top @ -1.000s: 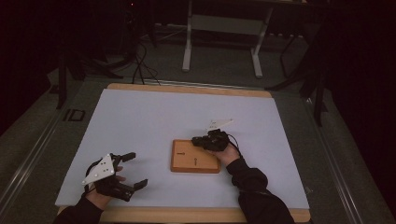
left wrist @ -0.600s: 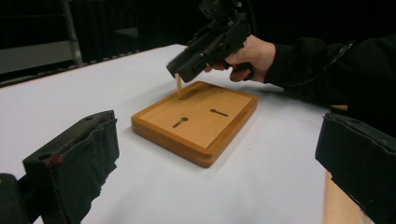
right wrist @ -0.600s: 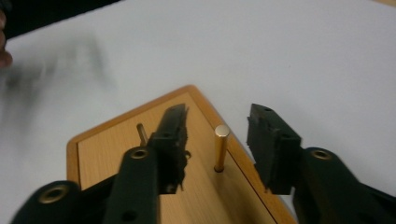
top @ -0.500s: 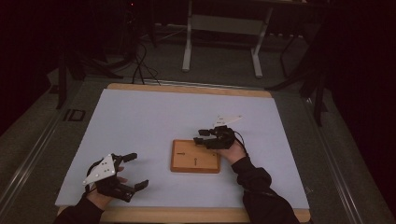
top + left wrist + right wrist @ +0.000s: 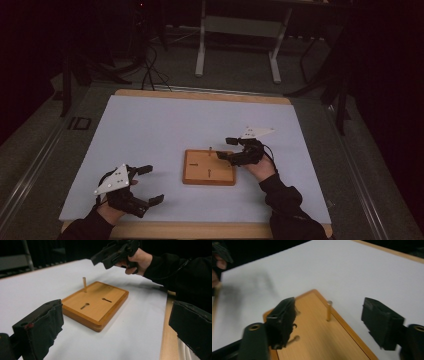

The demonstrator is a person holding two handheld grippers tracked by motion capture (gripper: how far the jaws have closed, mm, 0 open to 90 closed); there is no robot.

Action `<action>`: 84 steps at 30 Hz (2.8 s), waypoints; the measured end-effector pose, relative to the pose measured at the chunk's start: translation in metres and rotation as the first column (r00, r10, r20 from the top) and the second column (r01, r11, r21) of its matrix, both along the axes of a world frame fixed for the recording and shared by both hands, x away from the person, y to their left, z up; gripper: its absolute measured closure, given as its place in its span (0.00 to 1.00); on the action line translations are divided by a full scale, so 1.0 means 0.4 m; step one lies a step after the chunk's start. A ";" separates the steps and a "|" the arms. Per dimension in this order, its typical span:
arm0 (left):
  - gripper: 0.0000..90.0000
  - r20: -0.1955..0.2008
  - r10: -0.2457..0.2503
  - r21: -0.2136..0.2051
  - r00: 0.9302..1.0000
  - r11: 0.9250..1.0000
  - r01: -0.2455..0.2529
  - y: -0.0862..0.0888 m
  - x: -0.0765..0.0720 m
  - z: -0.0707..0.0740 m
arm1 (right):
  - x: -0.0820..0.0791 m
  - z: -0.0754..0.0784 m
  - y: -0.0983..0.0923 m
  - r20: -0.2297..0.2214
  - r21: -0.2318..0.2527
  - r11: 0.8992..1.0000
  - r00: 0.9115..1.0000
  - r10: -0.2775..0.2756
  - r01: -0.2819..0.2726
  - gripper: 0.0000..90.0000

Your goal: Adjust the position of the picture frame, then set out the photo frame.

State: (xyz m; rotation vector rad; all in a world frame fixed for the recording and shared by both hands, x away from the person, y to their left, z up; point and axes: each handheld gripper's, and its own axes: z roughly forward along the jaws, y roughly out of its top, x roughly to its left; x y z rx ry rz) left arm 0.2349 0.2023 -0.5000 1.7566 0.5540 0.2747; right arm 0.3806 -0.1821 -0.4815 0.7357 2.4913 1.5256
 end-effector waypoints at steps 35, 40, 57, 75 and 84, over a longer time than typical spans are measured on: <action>0.00 -0.052 -0.029 0.069 0.998 0.997 0.033 -0.110 0.144 0.027 | -0.175 -0.004 -0.145 0.054 0.078 0.993 0.995 -0.089 0.085 0.22; 0.00 -0.081 -0.011 0.074 0.997 0.997 0.017 -0.130 0.184 0.021 | -0.184 -0.010 -0.171 0.005 0.114 0.991 0.998 -0.068 0.067 0.20; 0.01 -0.071 0.004 0.111 0.998 0.994 0.004 -0.225 0.288 0.046 | -0.223 -0.015 -0.179 0.031 0.125 0.990 0.997 -0.076 0.071 0.15; 0.23 -0.083 0.014 0.221 0.996 0.975 0.005 -0.314 0.347 0.025 | -0.226 -0.027 -0.171 0.017 0.122 0.992 0.999 -0.049 0.046 0.16; 0.44 -0.121 0.014 0.230 0.992 0.973 0.014 -0.328 0.375 0.005 | -0.225 -0.030 -0.169 0.018 0.115 0.993 0.999 -0.042 0.040 0.16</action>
